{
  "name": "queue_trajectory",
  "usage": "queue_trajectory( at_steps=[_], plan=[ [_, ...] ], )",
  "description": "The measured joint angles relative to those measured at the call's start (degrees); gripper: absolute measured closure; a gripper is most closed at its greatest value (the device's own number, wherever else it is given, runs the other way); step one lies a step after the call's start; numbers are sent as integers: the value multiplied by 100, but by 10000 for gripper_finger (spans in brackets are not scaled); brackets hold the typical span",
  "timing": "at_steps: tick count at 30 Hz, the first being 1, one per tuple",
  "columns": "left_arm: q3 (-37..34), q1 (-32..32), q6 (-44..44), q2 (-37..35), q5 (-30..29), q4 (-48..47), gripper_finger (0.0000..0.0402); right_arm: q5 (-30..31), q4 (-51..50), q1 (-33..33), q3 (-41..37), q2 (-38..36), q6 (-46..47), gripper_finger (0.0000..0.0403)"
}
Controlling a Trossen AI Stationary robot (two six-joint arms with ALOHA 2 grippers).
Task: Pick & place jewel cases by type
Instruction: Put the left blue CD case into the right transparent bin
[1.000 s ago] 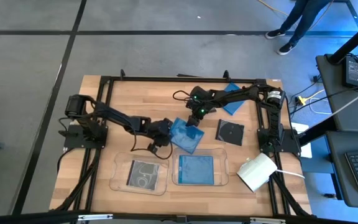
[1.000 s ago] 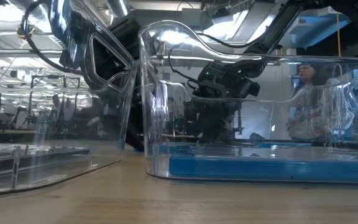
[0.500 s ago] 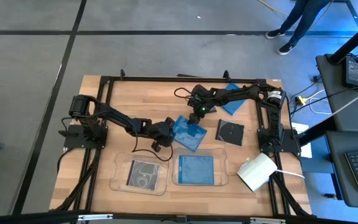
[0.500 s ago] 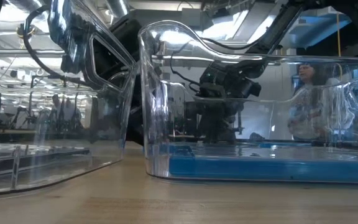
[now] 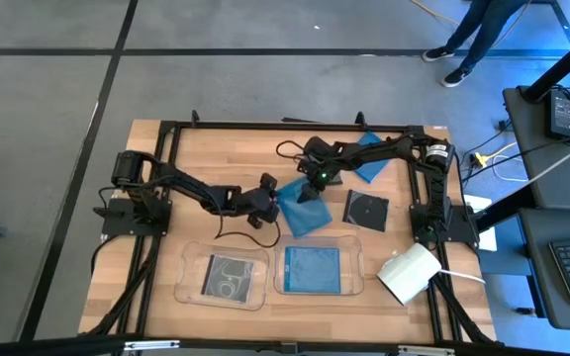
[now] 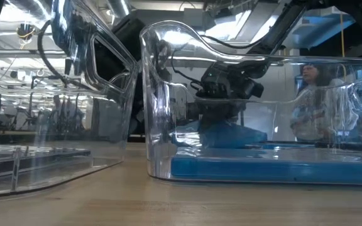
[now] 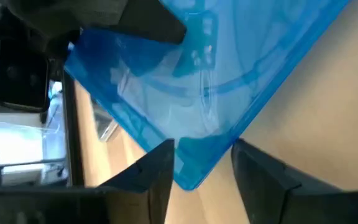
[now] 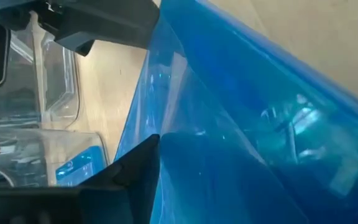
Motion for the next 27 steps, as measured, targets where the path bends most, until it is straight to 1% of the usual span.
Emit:
queue_trajectory(
  at_steps=[4,7,11,16,18,22,25,27],
  plan=[
    [4,3,-70,-2,186,-120,247,44,43,4,0,1,-65,204],
    [15,0,-256,-13,169,-221,247,53,97,-4,0,9,-287,204],
    [17,-2,-435,-13,169,-306,247,96,261,-4,0,14,-308,204],
    [17,-6,-452,-15,98,-363,247,220,436,-7,-2,19,-9,204],
    [17,-4,-460,-15,60,-384,247,302,435,-7,-2,19,3,204],
    [17,17,-674,-17,23,-386,247,266,482,-11,0,19,-98,204],
    [17,49,-935,-19,-12,-425,247,241,543,-11,0,19,-126,212],
    [17,67,-1071,-20,-18,-435,247,233,562,-13,0,12,-124,224]
  ],
)
